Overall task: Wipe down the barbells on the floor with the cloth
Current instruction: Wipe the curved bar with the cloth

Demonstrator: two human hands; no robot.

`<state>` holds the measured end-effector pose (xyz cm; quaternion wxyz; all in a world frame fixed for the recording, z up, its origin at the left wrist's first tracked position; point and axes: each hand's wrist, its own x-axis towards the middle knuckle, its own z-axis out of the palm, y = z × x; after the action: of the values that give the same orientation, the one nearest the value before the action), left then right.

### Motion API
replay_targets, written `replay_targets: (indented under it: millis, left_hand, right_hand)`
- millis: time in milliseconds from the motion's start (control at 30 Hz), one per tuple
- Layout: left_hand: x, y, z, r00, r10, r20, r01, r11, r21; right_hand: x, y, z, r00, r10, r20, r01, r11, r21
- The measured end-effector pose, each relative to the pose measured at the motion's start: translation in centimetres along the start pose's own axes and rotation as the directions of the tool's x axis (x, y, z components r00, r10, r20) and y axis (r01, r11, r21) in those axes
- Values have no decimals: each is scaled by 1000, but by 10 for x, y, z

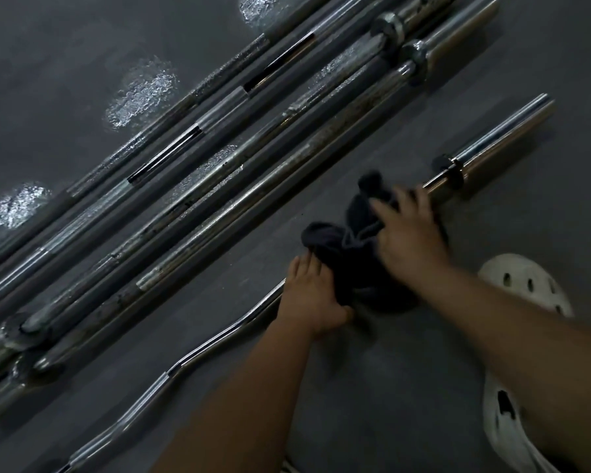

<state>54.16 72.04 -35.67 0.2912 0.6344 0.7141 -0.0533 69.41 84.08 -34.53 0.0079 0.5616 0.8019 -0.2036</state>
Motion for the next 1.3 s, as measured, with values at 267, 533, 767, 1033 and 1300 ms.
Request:
replay_targets:
  millis: [267, 533, 767, 1033, 1300]
  left_hand:
    - [1, -4, 3, 999, 37, -28, -37, 999, 15]
    - [-3, 1, -7, 1000, 7, 17, -6, 999, -42]
    - [-4, 2, -5, 1000, 3, -1, -3, 999, -39]
    - [-1, 0, -6, 999, 2, 50, -3, 1000, 10]
    - [-2, 4, -1, 999, -5, -50, 8, 998, 61]
  right_hand:
    - [18, 21, -37, 994, -75, -82, 86, 987, 134]
    - [6, -20, -6, 999, 43, -30, -44, 998, -41]
    - [25, 26, -45, 993, -117, 27, 114, 990, 84]
    - [-22, -37, -18, 951, -202, 235, 164, 971, 172]
    - [24, 26, -40, 953, 289, -91, -267, 942, 203]
